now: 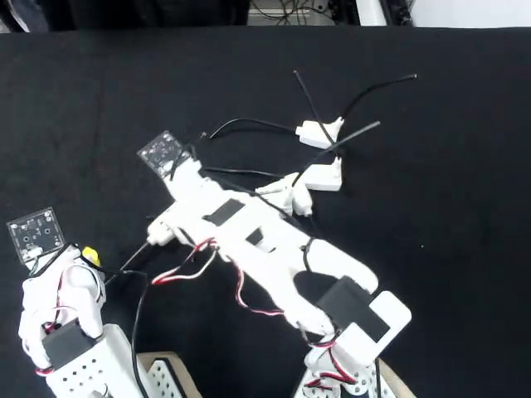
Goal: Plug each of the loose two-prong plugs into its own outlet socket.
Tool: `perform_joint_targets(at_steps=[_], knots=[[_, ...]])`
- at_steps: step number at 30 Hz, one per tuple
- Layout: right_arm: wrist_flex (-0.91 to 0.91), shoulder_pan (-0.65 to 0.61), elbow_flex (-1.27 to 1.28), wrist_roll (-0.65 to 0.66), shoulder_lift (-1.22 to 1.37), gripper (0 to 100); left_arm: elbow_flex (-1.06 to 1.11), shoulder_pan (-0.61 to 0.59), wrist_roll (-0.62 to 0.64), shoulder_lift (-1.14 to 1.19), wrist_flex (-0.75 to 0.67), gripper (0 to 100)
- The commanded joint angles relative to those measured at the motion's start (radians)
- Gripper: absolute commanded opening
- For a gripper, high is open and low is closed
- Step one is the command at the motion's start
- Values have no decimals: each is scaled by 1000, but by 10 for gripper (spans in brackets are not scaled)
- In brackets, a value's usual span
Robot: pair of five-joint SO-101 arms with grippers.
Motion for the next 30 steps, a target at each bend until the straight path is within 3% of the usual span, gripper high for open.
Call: perform_joint_targets(at_steps=[1, 5, 9, 12, 17, 22, 26, 30], knots=[[18, 51, -33, 52, 2, 16, 27, -2, -6, -5, -80, 198], [127, 43, -65, 57, -13, 71, 65, 13, 0, -5, -137, 198], [229, 44, -90, 68, -73, 225, 84, 139, -2, -3, -137, 195], [318, 43, -90, 109, -148, 264, 120, 249, -6, -3, -141, 195], [525, 46, -82, 77, -371, 249, 139, 289, -86, -3, -138, 195], [730, 77, -48, 35, -627, 126, 139, 289, -124, -2, -137, 195], [758, 181, 74, 37, -842, 10, 139, 291, -124, -2, -137, 195], [721, 316, 255, 41, -1049, 25, 139, 291, -124, -2, -137, 189]])
